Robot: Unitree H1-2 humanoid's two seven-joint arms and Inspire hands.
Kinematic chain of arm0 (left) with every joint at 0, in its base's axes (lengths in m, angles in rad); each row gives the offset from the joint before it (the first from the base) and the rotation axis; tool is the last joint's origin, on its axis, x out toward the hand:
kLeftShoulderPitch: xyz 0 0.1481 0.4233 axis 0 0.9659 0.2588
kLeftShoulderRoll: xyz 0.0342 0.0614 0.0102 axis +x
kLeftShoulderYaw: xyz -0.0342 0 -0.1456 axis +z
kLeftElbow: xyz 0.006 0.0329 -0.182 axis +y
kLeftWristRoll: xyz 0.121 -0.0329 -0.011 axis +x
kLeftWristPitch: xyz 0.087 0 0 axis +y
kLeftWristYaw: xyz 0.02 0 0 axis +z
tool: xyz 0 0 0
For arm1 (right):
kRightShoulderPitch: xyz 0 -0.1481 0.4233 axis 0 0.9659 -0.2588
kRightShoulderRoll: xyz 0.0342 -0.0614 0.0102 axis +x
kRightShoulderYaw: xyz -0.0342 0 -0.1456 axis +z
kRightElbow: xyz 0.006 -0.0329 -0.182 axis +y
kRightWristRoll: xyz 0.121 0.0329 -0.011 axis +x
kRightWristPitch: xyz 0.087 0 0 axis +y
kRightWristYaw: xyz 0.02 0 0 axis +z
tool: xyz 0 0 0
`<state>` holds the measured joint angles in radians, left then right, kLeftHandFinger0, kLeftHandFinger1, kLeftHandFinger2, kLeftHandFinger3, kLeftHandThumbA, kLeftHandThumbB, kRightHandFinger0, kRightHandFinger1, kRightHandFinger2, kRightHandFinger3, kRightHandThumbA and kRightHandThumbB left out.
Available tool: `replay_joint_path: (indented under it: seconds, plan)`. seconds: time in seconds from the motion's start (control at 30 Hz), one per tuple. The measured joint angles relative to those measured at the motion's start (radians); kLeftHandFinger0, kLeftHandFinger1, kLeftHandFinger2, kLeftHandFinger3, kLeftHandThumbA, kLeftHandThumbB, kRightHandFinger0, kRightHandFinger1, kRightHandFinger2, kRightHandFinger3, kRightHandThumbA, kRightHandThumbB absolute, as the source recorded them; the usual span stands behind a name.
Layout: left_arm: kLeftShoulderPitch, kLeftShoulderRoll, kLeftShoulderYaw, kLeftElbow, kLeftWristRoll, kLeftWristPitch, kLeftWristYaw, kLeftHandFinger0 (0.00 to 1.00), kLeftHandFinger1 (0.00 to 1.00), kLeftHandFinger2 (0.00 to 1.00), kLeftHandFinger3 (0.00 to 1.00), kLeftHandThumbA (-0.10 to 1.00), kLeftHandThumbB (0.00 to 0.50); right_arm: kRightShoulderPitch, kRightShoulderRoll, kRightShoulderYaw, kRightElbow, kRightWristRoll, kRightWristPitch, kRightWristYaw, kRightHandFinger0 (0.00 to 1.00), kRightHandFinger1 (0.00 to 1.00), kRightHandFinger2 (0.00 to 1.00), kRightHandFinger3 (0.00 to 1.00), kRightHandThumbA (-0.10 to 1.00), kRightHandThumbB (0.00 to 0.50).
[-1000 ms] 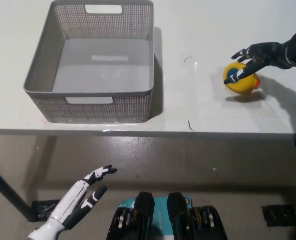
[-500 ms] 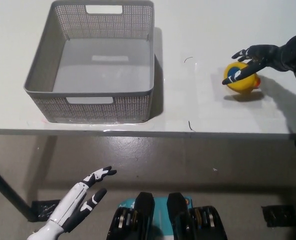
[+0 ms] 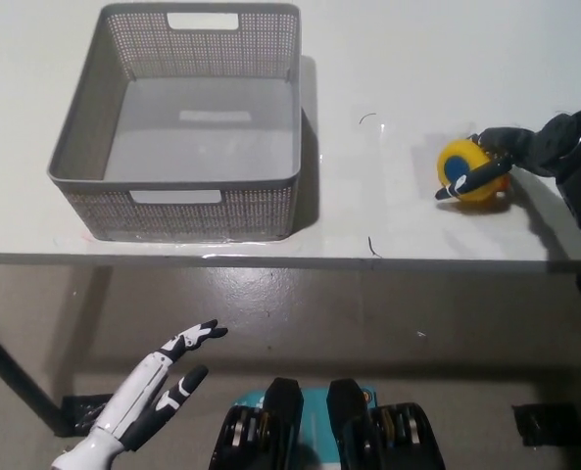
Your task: Use the right hand to pick up a yellow duck toy and place it into a container on the left hand side
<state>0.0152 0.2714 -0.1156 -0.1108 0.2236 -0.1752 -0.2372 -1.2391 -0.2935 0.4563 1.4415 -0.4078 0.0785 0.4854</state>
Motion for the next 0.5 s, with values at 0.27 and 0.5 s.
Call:
replay_joint_path:
  seconds: [0.27, 0.5]
  plan:
    - [-0.008, 0.0, 0.004, 0.0, -0.002, -0.001, 0.0, 1.0, 1.0, 1.0, 1.0, 1.0, 0.257, 0.012, 0.0, -0.001, -0.005, 0.001, 0.002, -0.02, 1.0, 1.0, 1.0, 1.0, 0.89, 0.307]
    - [-0.012, 0.0, 0.003, 0.0, -0.002, 0.0, -0.001, 1.0, 1.0, 1.0, 1.0, 1.0, 0.248, 0.034, 0.003, -0.041, -0.016, 0.006, -0.011, -0.166, 0.16, 0.63, 0.97, 0.98, -0.1, 0.095]
